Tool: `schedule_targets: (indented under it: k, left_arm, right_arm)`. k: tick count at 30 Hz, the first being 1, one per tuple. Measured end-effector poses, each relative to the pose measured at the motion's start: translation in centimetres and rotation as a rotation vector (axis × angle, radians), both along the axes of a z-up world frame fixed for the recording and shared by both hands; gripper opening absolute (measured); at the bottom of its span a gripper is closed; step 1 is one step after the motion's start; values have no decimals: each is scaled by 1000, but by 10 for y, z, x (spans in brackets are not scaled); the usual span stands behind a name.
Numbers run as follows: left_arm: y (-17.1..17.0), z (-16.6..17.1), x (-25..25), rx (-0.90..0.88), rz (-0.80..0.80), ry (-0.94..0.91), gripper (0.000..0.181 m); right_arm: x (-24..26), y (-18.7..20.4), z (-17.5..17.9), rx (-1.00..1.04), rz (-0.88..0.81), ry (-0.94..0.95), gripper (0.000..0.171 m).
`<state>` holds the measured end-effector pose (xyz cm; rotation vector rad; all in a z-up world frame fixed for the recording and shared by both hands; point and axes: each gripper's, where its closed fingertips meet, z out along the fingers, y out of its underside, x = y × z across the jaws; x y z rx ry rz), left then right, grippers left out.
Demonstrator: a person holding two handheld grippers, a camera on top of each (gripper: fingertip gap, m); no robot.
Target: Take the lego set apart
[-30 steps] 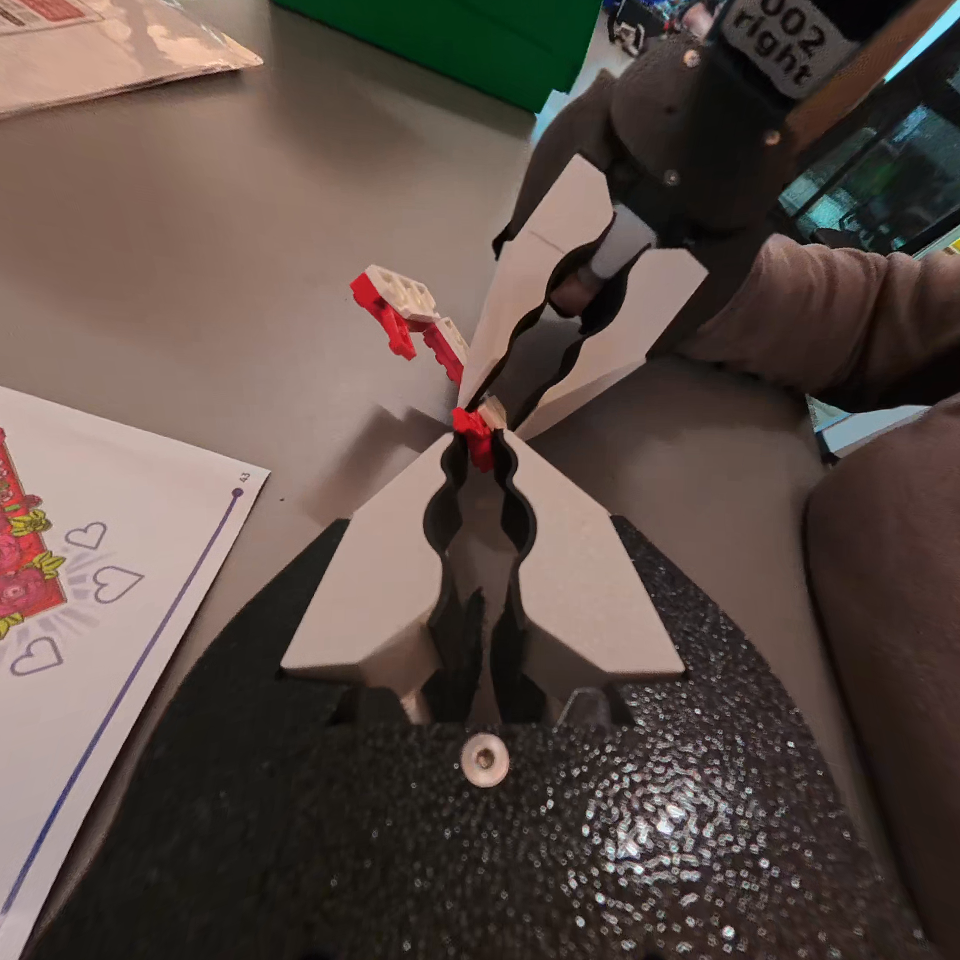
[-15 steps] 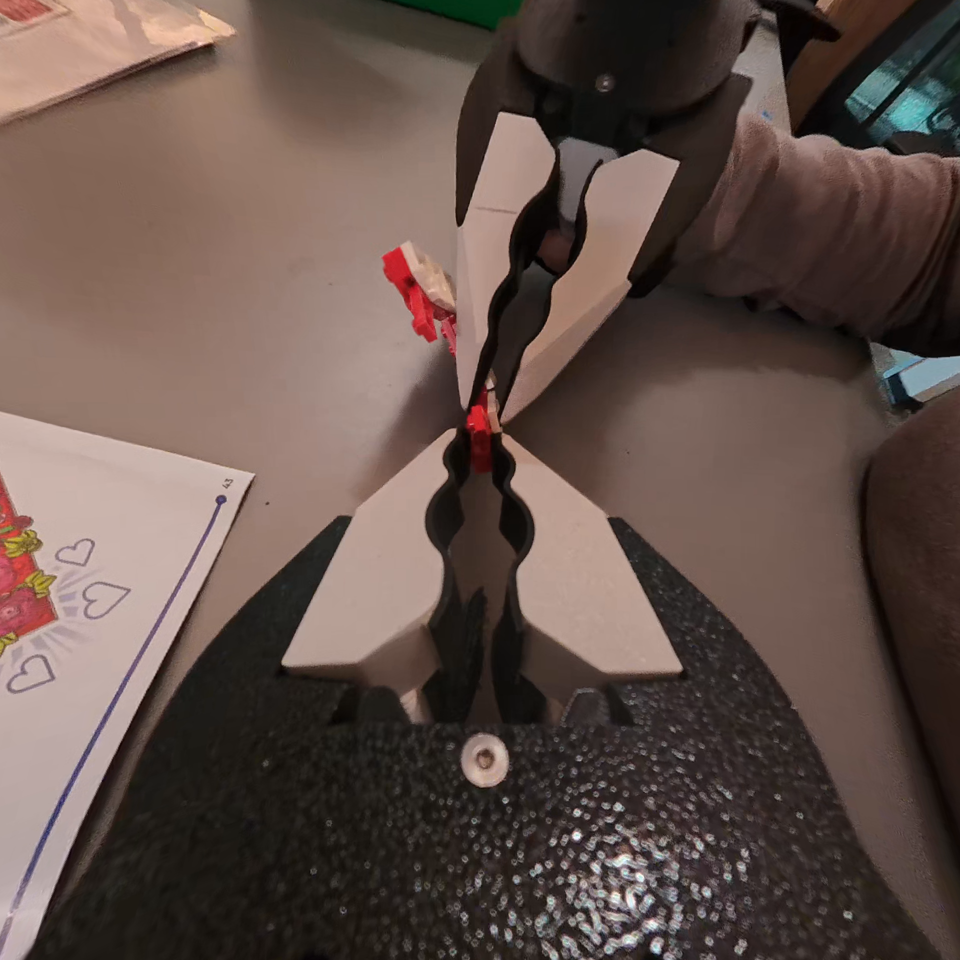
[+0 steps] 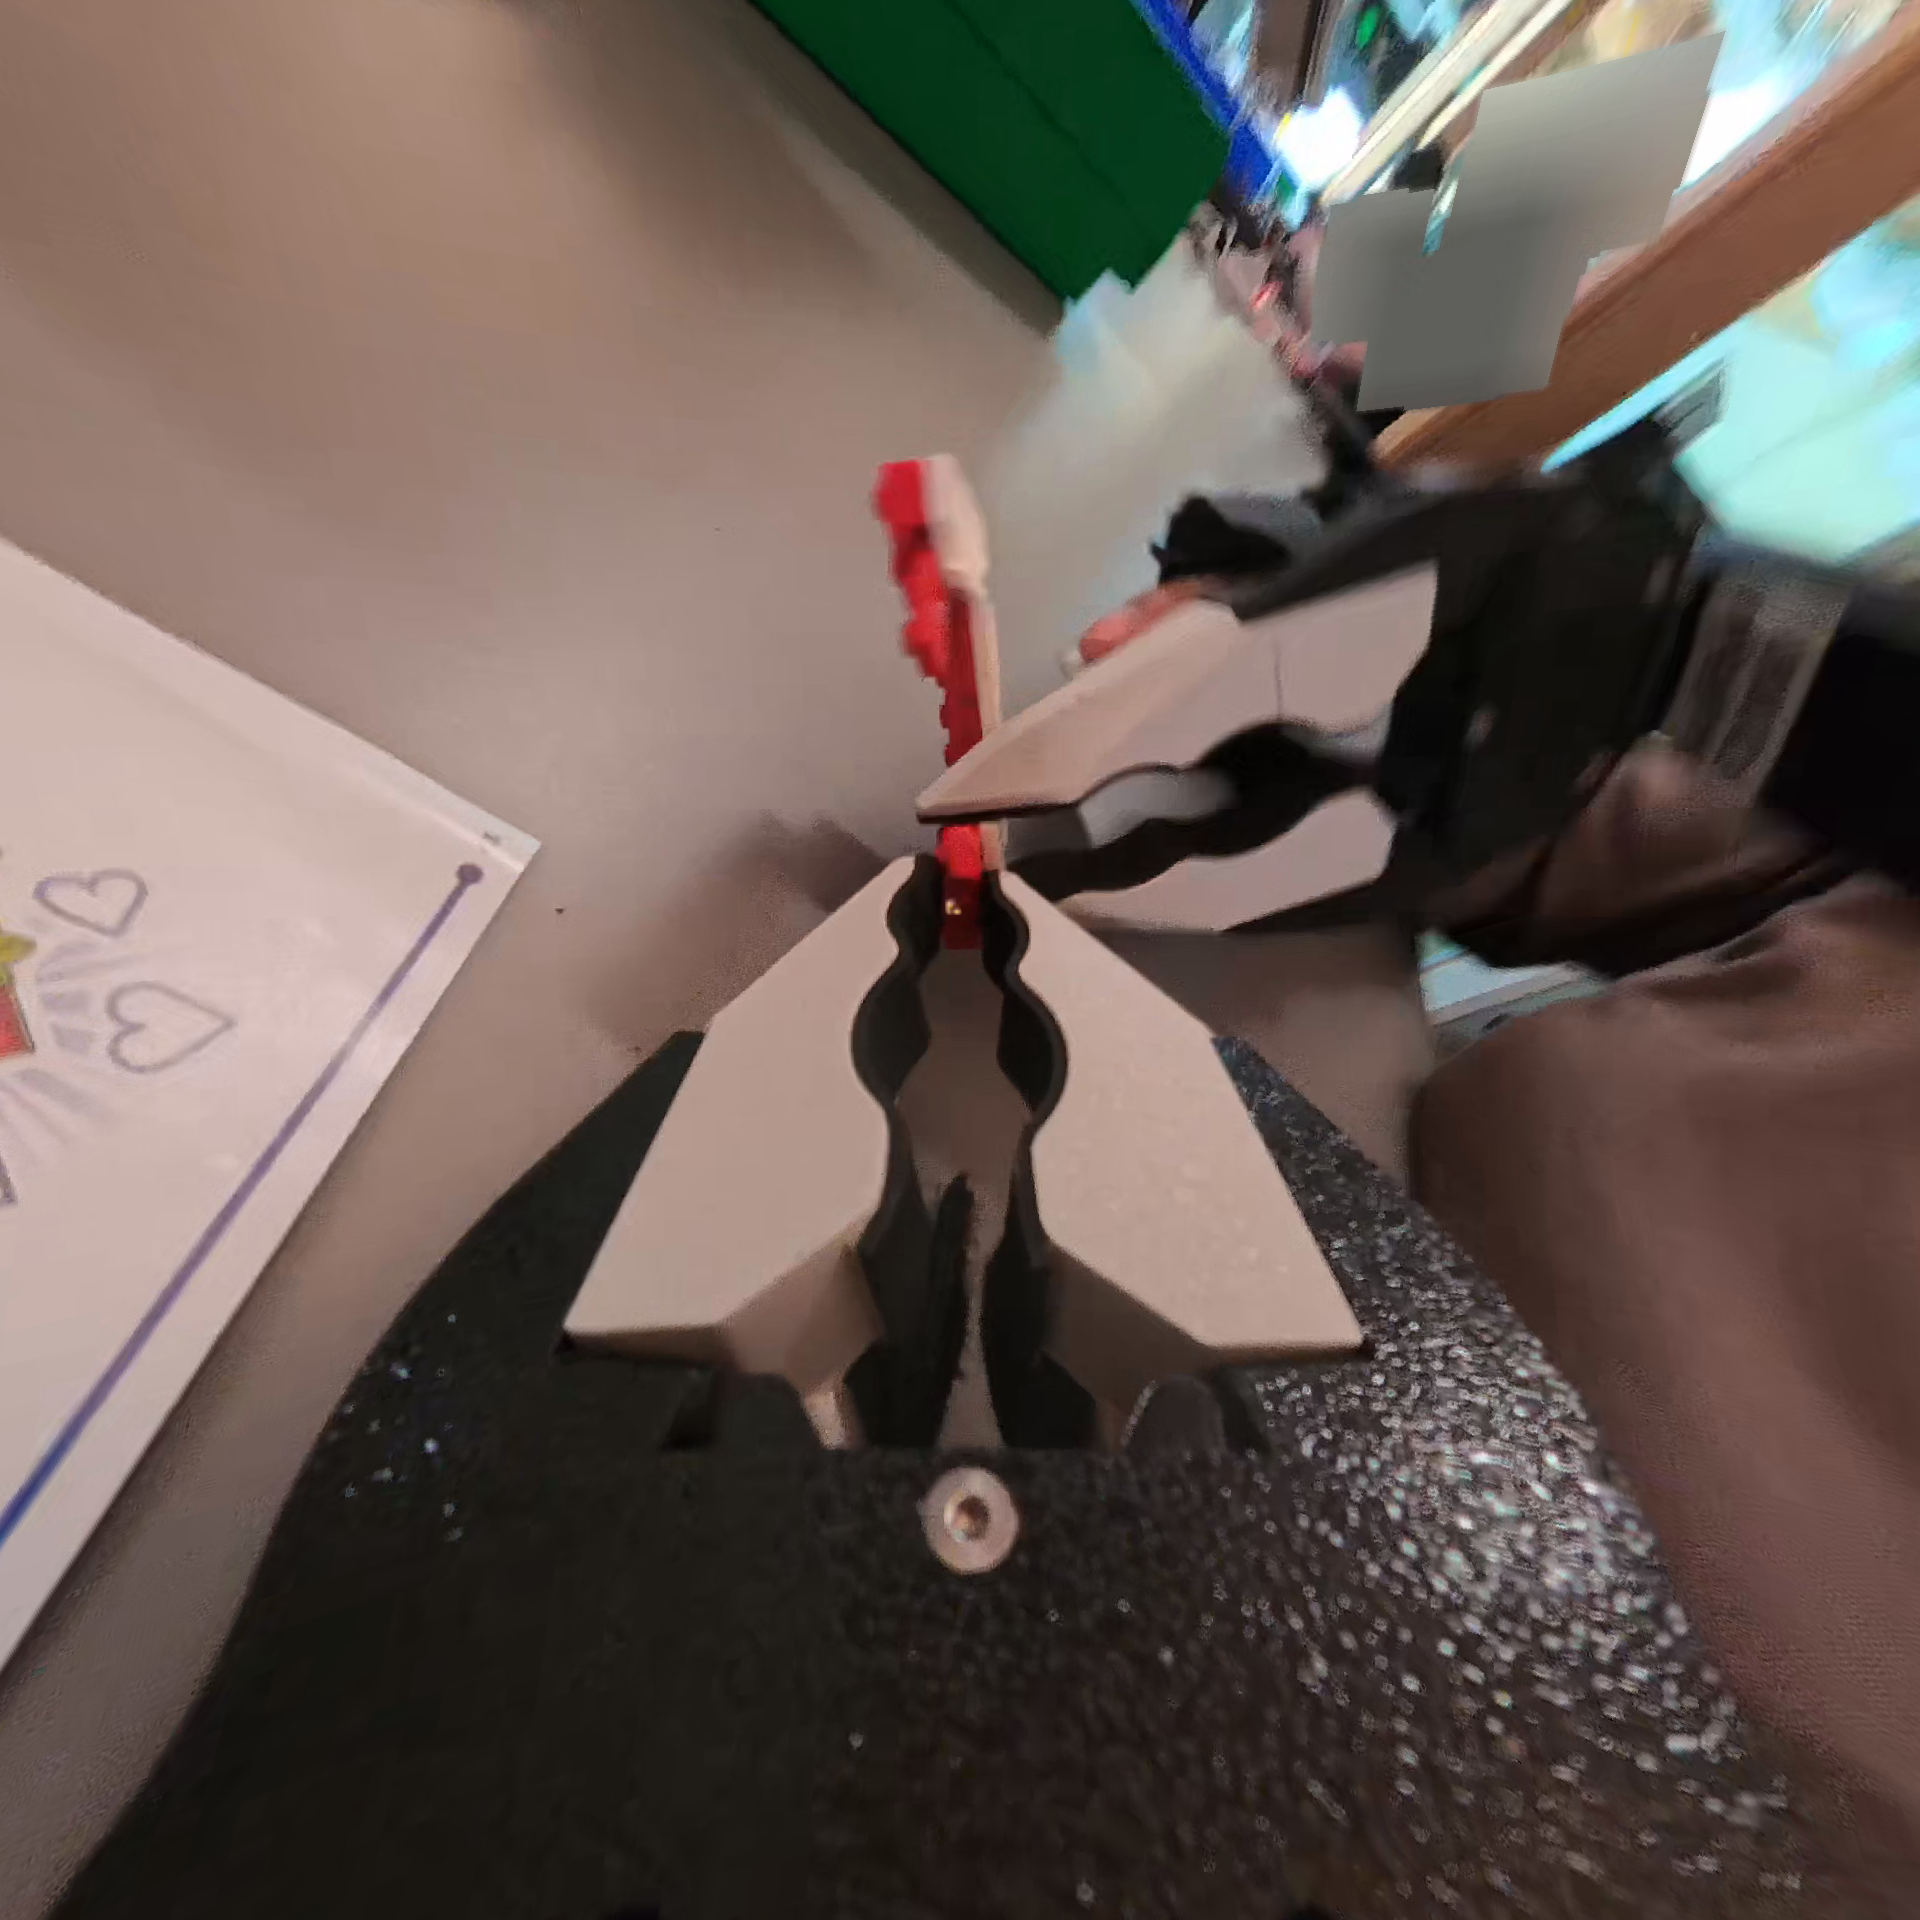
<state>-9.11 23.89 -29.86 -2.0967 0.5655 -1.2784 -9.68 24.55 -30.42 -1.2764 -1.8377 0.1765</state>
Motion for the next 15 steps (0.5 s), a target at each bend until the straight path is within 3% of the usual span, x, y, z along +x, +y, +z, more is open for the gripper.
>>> schedule_targets:
  k: [4,8,12,15]
  left_arm:
    - [-4,-5,5,103,-32,107,8]
    - [-2,-7,5,198,-34,197,6]
    - [-3,-5,6,116,-30,115,6]
    - [1,-2,4,114,2,90,6]
  right_arm:
    - [6,-9,-5,-525,41,68,16]
    - [8,-11,0,-772,74,116,19]
    - [9,-12,3,-757,106,138,18]
    - [10,-7,6,-512,144,133,20]
